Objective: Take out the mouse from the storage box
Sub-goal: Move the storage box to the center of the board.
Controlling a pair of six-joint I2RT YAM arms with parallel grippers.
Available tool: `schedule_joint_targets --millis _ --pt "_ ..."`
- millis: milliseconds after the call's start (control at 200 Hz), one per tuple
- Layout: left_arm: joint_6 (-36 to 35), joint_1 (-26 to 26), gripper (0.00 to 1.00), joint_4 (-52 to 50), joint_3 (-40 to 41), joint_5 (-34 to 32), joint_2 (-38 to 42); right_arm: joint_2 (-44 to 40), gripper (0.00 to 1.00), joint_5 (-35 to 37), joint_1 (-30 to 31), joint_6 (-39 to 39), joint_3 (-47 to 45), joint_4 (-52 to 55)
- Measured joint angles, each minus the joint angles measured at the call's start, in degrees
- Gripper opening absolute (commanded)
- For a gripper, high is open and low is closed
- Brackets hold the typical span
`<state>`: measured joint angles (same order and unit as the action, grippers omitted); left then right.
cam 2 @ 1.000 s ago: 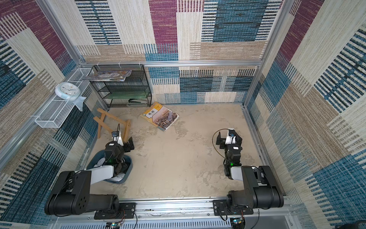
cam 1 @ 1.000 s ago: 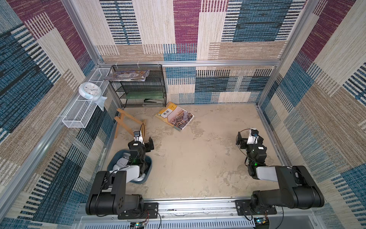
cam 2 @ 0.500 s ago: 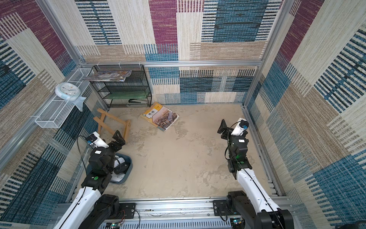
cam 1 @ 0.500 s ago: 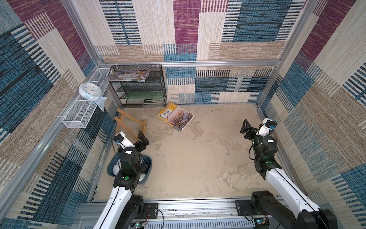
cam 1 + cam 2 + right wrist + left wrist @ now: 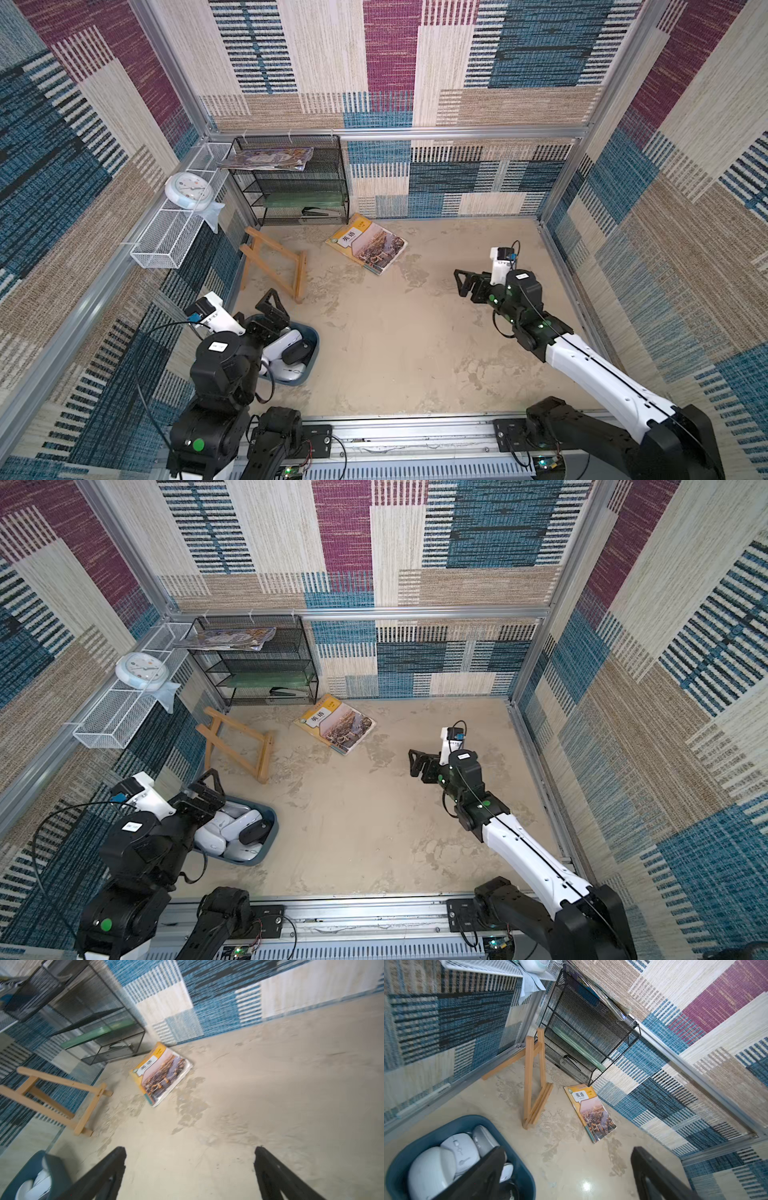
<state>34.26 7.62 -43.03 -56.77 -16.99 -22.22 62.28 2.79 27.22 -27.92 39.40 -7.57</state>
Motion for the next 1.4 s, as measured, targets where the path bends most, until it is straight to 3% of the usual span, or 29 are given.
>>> schedule_joint_targets --millis 200,411,591,1032,1402 --pt "-5.1 0.0 0.99 -6.7 1.1 -2.9 7.5 9.5 1.00 2.5 11.6 -2.4 6.9 2.8" --pt "-6.4 0.0 0.99 -6.8 4.8 -3.3 13.8 21.7 1.00 5.1 23.4 -3.0 17.2 5.0" --pt "-6.6 0.0 0.99 -6.6 5.1 -3.8 17.1 32.4 1.00 5.8 29.9 -2.9 26.8 8.0" --pt "-6.1 0.0 0.99 -7.4 5.3 -10.0 21.4 58.3 1.00 3.5 38.5 0.3 55.5 19.7" --pt "-5.9 0.0 0.99 -7.4 5.4 -11.1 21.4 72.0 0.99 3.9 40.5 3.6 73.9 31.6"
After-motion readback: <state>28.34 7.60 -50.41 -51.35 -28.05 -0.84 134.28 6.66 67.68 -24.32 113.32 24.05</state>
